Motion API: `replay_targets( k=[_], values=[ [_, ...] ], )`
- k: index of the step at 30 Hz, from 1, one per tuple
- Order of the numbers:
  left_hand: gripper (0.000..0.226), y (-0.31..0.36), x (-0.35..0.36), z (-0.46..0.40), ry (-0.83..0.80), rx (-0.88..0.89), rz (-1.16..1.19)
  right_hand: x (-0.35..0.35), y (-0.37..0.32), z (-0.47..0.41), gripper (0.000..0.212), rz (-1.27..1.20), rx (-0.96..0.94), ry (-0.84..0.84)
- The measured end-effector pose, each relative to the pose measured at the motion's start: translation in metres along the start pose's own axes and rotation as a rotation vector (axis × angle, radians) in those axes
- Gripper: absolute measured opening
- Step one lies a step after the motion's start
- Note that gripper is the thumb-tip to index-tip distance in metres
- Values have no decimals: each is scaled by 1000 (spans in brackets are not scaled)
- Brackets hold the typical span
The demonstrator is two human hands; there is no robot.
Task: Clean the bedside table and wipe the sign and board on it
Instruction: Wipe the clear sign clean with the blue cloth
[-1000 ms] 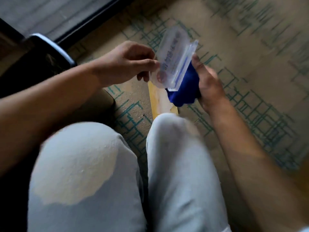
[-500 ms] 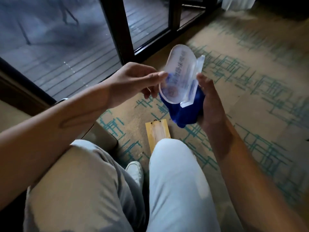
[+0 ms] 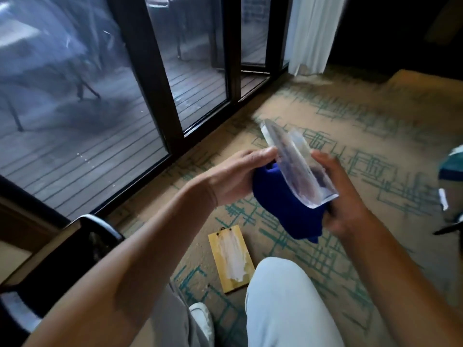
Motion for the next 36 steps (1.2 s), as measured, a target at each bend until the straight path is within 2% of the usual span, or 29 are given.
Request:
replay_targets(
  k=[1, 3, 6, 9, 13, 16, 20, 24, 28, 30, 33, 36],
  values=[
    [79, -3, 2, -4, -7, 6, 42, -3, -8, 0, 53, 22, -11, 11],
    [79, -6, 3, -6, -14, 34, 105, -4, -8, -2, 34, 63, 15, -9],
    [84, -5, -1, 0, 14, 62, 108, -5, 7, -4, 64, 61, 93, 24],
    [99, 0, -3, 5, 112, 69, 113, -5, 12, -3, 59, 38, 110, 60],
    [76, 4, 0, 18, 207, 116, 168, 4, 21, -2, 58, -7, 138, 11],
    [77, 5, -1, 28, 285, 138, 293, 15, 17, 3, 54, -65, 101, -45],
    [64, 15, -19, 39, 339, 213, 331, 11, 14, 7, 46, 35, 40, 57],
    [56, 16, -46, 50, 403, 235, 353, 0, 7, 9, 27, 64, -90, 250],
    [68, 18, -41, 47, 383, 230, 319, 14, -16, 11, 8, 70, -281, 236],
    [73, 15, -34, 44, 331, 212, 310, 24, -33, 13, 8, 132, -421, 238],
    [64, 9, -24, 42, 269, 187, 266, 38, -55, 16, 10, 375, -663, 298],
    [58, 3, -19, 41, 280, 190, 267, 55, -63, 15, 13, 550, -780, 372]
  ],
)
Point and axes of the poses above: each hand's wrist, its own z-axis away from the middle knuckle, its own x-axis out of the palm, y = z × x, the point moved 5 cm from there along -z, towards the middle knuckle, and after that the axes turned 5 degrees about z, right-handed, at the moved point
